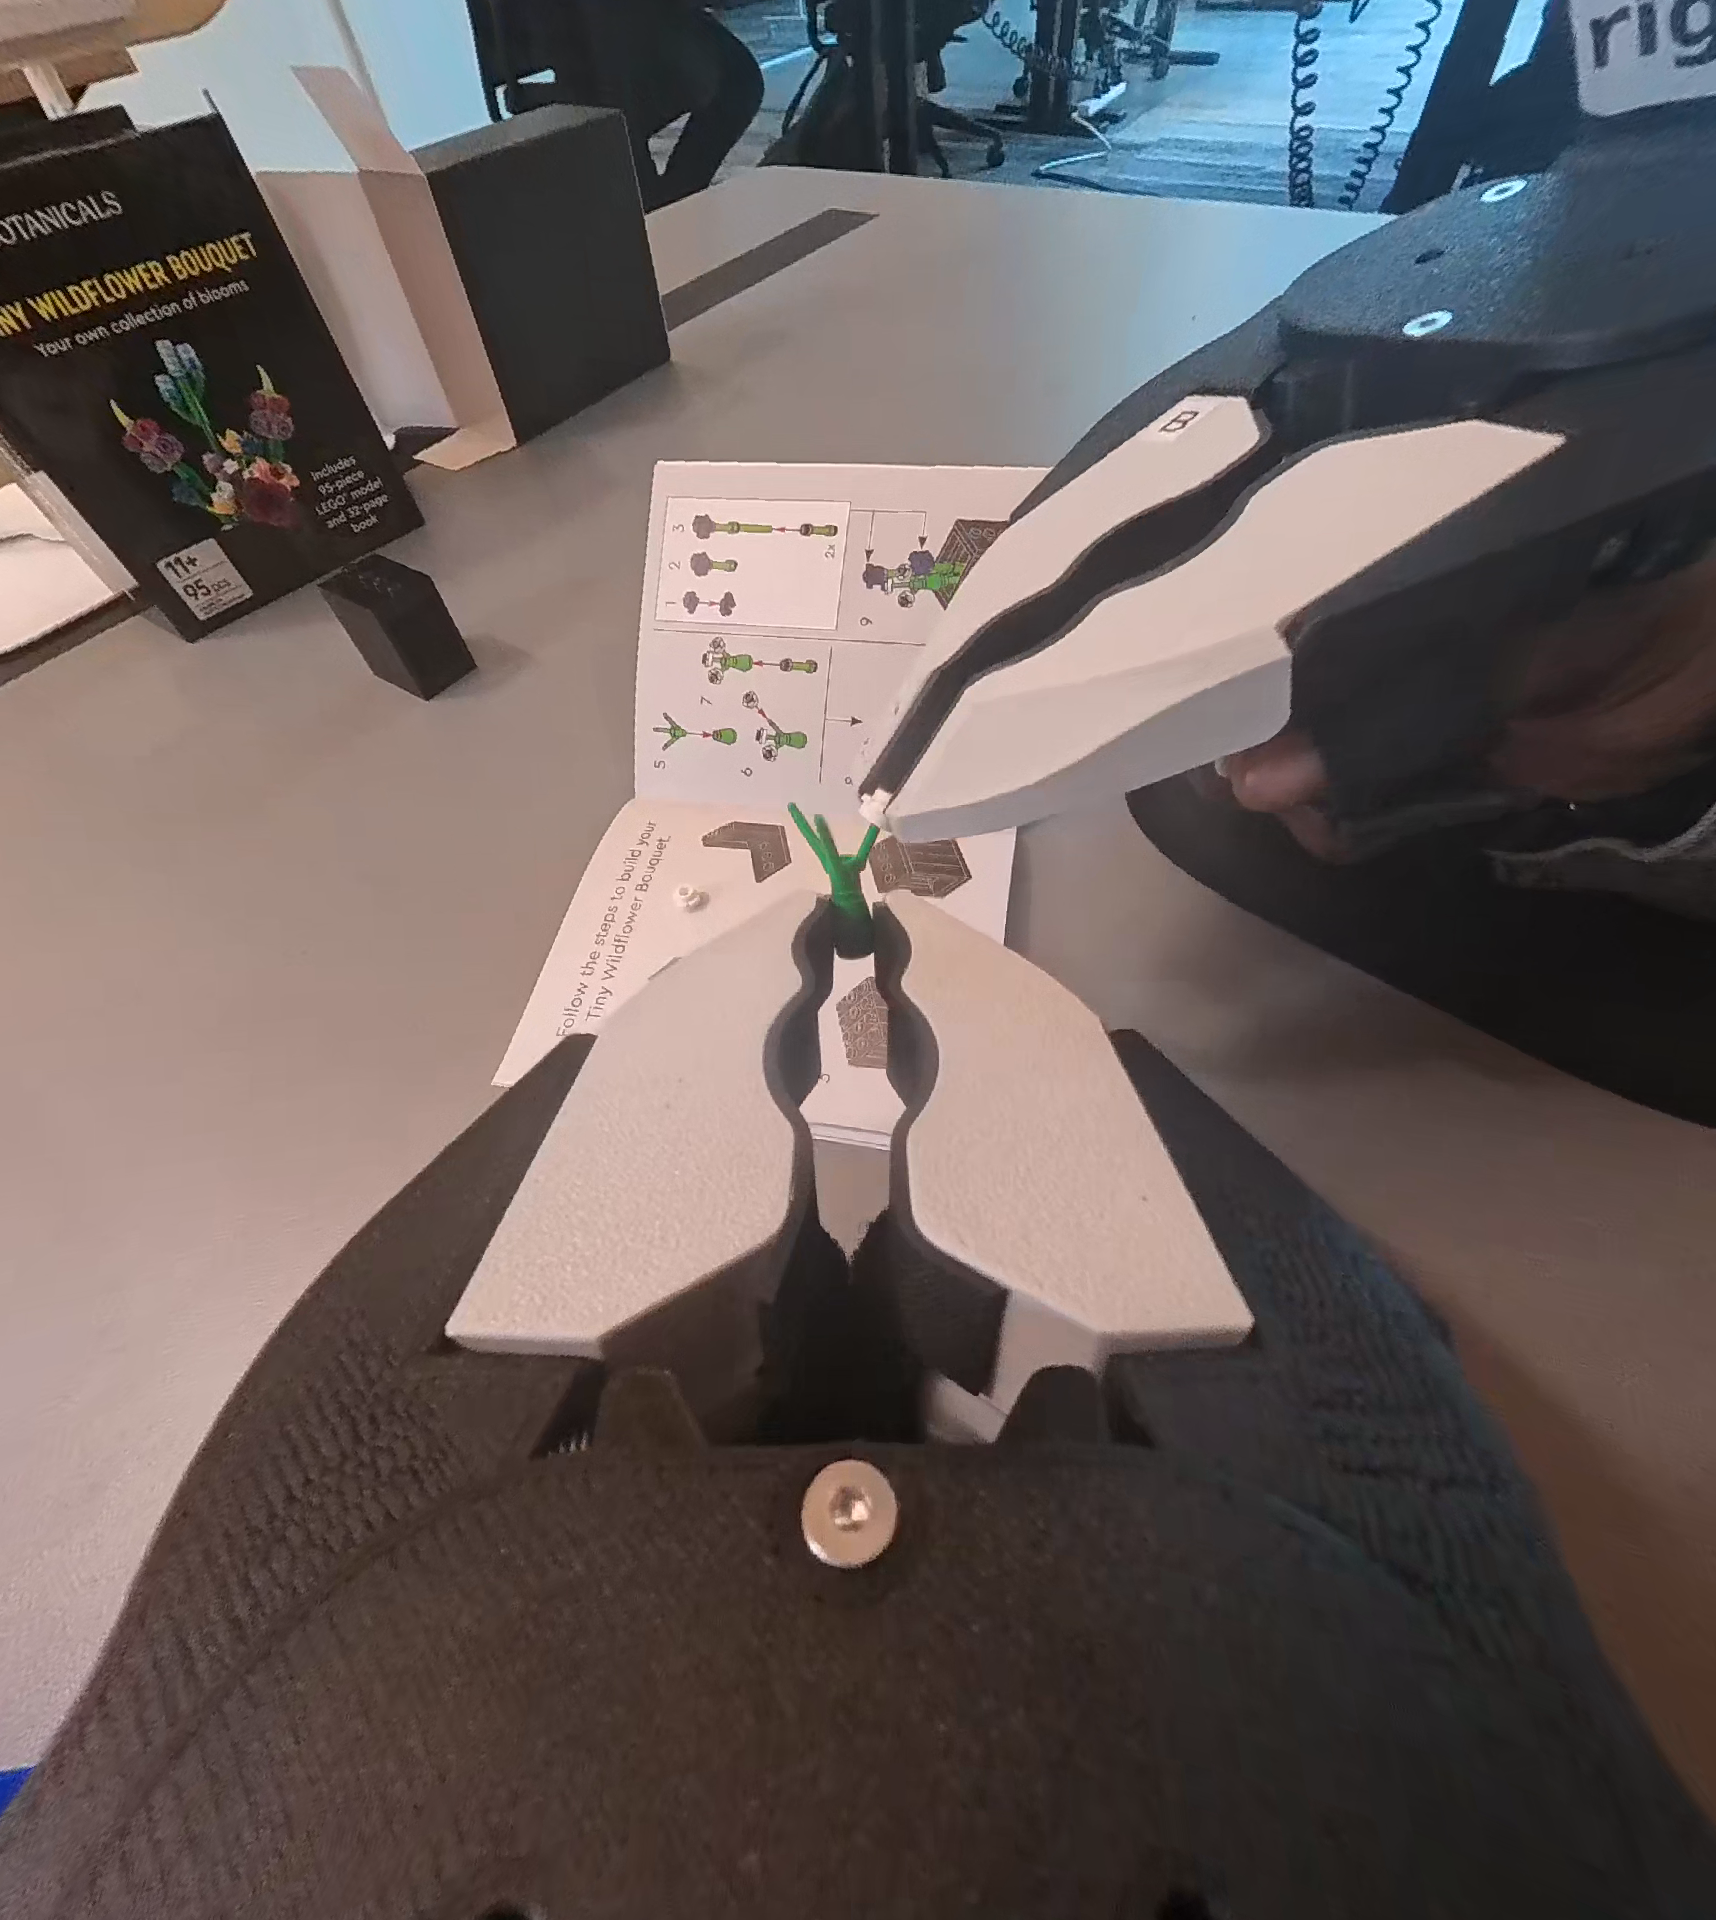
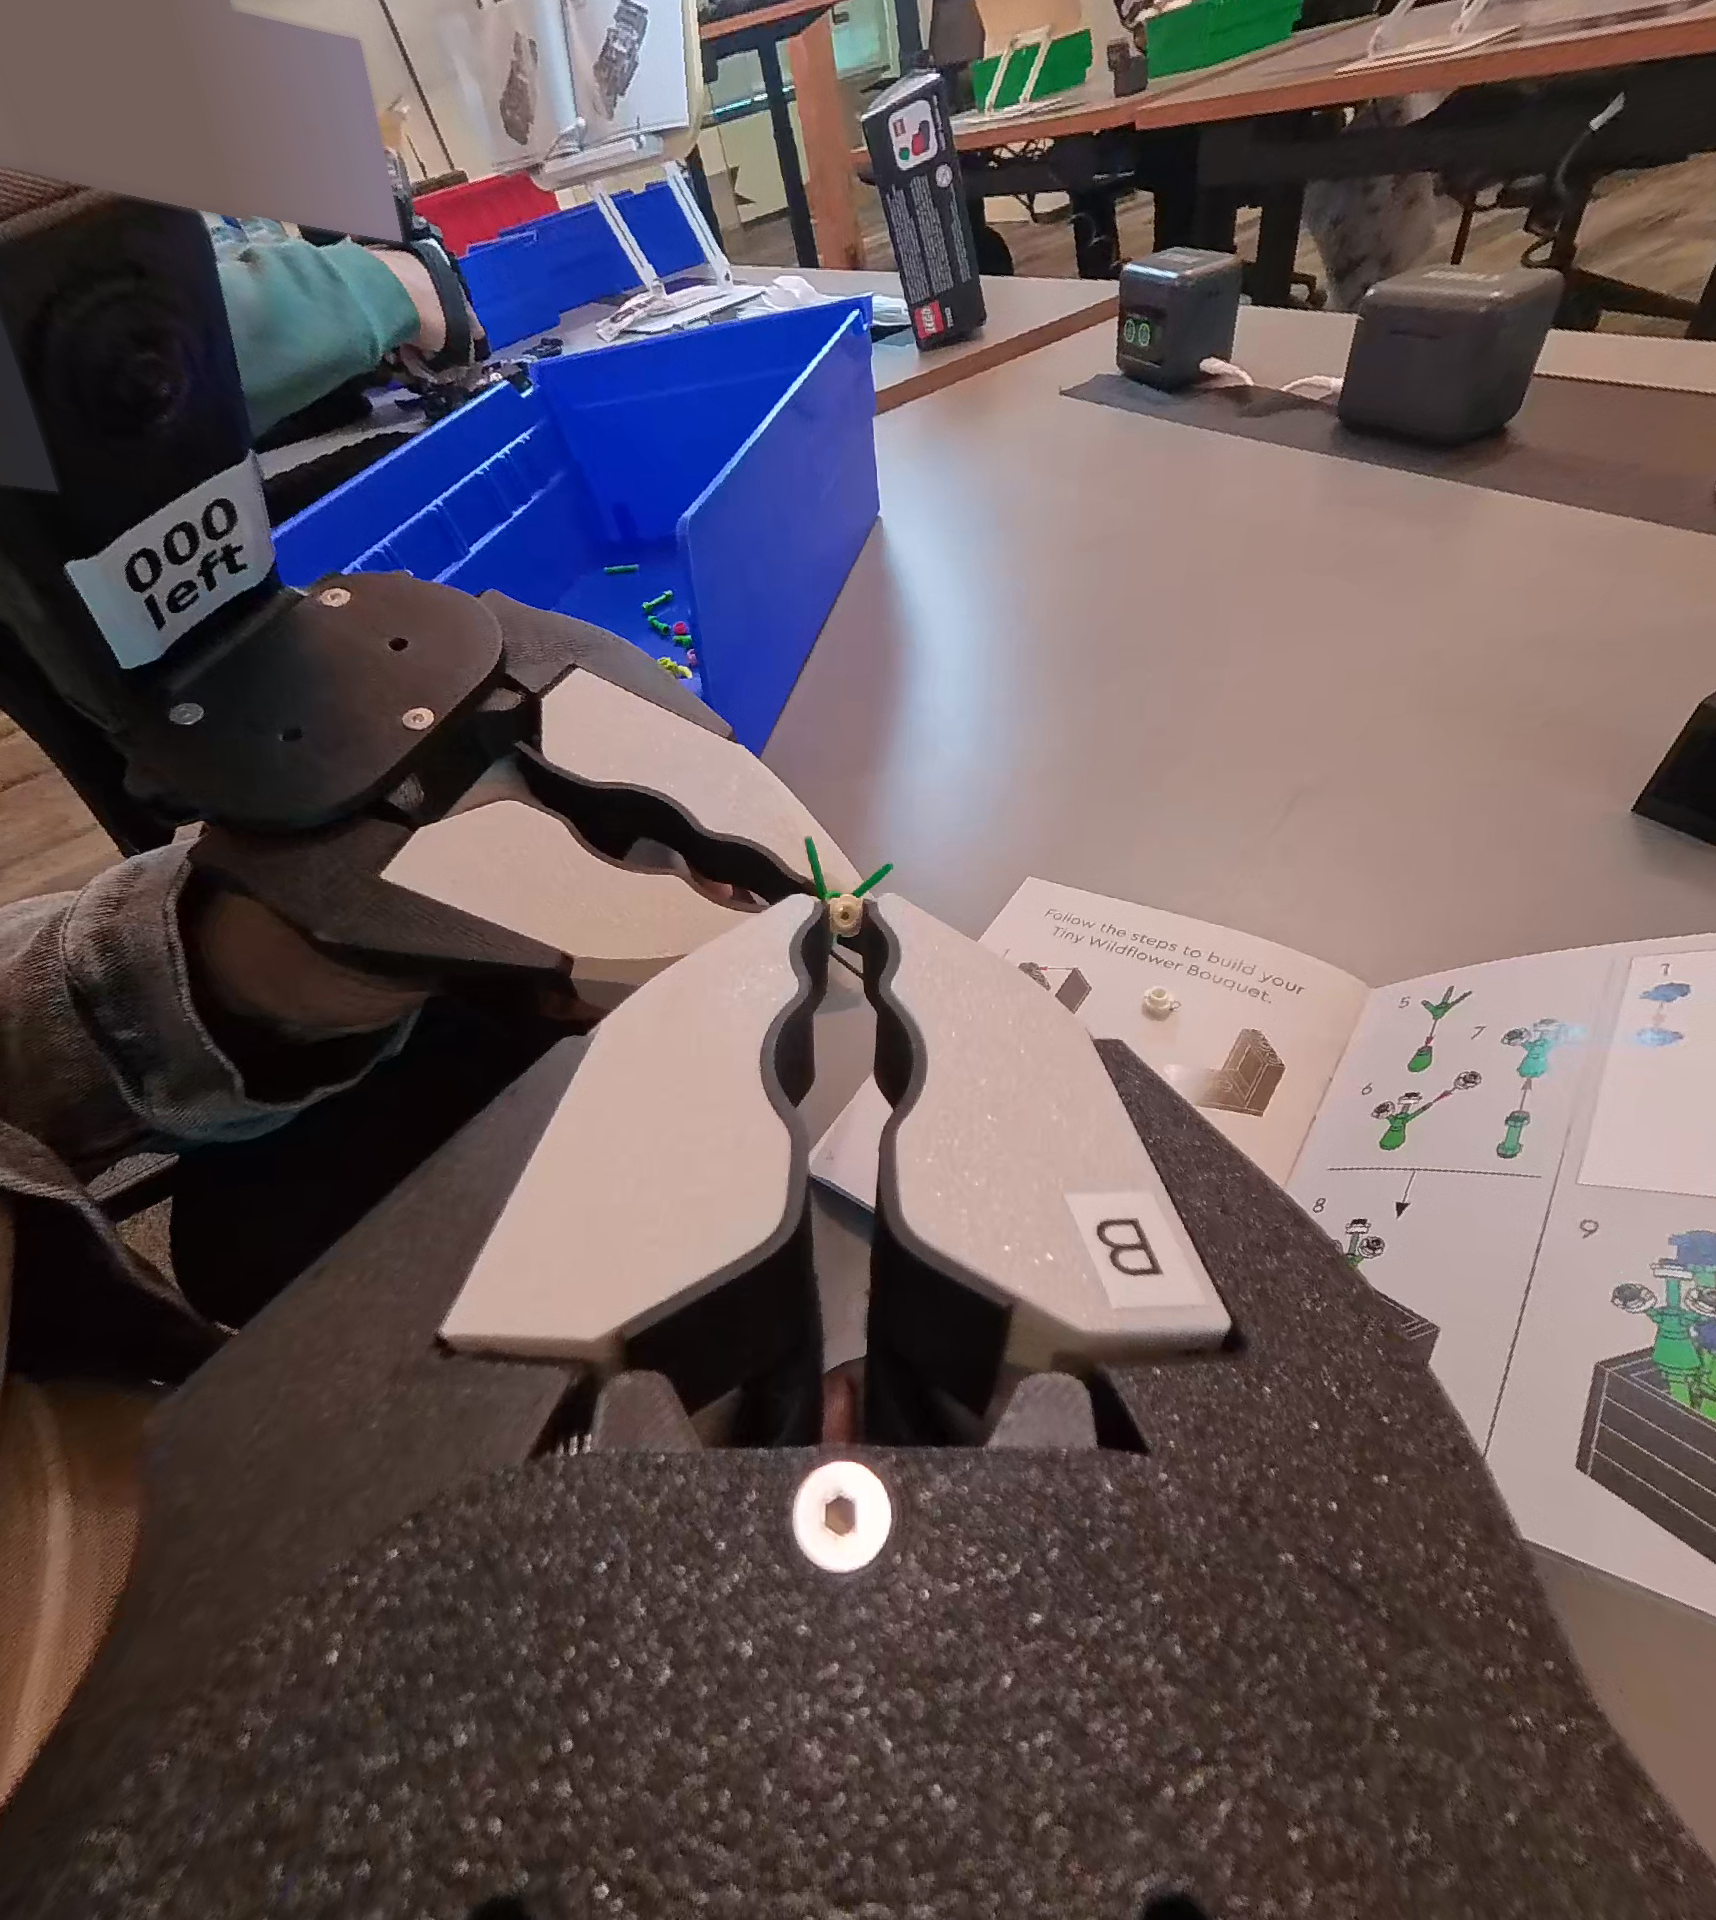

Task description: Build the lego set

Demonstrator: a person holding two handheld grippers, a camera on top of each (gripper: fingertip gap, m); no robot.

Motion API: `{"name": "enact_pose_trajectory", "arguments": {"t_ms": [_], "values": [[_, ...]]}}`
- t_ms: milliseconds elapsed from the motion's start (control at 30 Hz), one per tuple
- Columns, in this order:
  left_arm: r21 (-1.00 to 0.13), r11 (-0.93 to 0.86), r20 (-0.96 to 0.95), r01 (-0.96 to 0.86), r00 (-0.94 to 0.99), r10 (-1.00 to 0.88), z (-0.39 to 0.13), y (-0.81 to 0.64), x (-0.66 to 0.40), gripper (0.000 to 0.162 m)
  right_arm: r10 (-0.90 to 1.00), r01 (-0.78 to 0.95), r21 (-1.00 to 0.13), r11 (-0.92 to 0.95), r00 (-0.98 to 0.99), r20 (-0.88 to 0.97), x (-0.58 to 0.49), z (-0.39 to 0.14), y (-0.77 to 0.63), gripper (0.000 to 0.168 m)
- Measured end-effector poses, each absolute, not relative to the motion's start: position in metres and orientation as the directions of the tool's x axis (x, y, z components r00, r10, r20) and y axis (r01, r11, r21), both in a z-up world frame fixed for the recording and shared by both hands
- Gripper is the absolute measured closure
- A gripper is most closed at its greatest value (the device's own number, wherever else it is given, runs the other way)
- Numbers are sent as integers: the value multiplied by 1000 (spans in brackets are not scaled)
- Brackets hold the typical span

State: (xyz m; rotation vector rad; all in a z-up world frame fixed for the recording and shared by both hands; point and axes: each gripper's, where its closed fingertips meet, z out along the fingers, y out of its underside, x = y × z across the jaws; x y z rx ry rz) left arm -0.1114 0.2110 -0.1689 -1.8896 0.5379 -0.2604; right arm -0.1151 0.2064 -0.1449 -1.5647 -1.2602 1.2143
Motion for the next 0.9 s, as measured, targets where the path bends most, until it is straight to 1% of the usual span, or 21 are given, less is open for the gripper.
{"name": "enact_pose_trajectory", "arguments": {"t_ms": [700, 900], "values": [[-917, -304, -82, -259, 868, -490, -174, 211, -110, 155, 981, 255, -948, -191, 41, -187, -116, -147, 203, 163], [-914, -300, -96, -273, 864, -495, -175, 211, -109, 155, 992, 286, -950, -124, 57, -113, -113, -148, 204, 163]]}}
